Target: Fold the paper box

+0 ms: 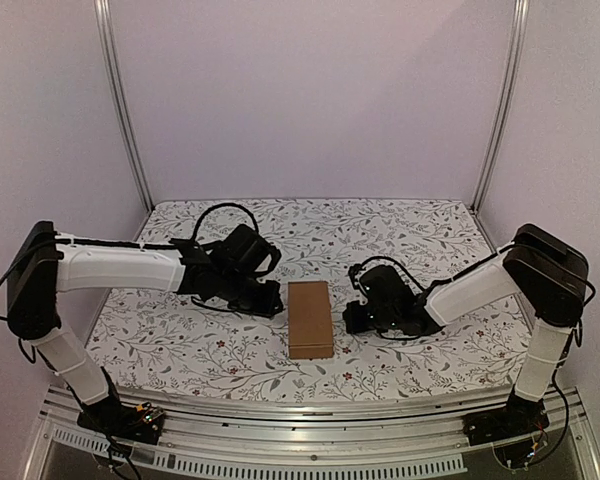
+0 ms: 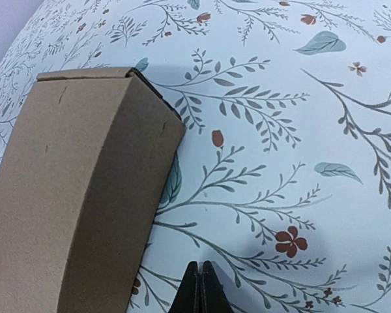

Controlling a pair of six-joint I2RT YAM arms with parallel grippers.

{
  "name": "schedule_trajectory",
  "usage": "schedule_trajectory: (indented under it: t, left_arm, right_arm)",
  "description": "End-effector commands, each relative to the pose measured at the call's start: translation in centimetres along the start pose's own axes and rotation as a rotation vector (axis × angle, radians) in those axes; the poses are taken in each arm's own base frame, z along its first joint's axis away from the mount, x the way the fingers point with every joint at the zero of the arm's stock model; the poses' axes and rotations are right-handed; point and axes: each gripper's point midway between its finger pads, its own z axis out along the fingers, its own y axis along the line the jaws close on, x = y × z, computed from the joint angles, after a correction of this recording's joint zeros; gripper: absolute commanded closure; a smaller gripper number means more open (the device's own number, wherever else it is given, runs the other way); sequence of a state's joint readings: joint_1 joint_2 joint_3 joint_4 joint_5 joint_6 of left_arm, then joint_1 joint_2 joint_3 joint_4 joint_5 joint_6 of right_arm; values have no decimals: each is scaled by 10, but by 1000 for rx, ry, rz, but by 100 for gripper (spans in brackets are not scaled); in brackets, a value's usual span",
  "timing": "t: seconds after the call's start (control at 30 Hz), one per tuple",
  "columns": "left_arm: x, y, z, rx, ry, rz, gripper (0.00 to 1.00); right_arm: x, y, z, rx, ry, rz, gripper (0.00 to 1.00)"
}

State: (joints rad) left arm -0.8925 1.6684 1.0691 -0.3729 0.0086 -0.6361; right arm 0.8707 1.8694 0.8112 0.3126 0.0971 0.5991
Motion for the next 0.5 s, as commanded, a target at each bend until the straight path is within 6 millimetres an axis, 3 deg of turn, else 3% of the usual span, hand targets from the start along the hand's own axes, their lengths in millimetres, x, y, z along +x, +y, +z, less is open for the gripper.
schedule_trajectory:
  t: [0.0, 0.2, 0.47]
  left_arm:
    - [-14, 21, -20, -86, -61, 2, 80]
    - [-11, 31, -11, -103, -58, -26, 77]
    - [-3, 47, 3, -159, -41, -47, 77]
  right_arm:
    - [12, -27, -16, 121, 64, -95, 99]
    - [4, -1, -22, 19, 85, -111, 98]
    - [0, 33, -11, -47, 108, -115, 98]
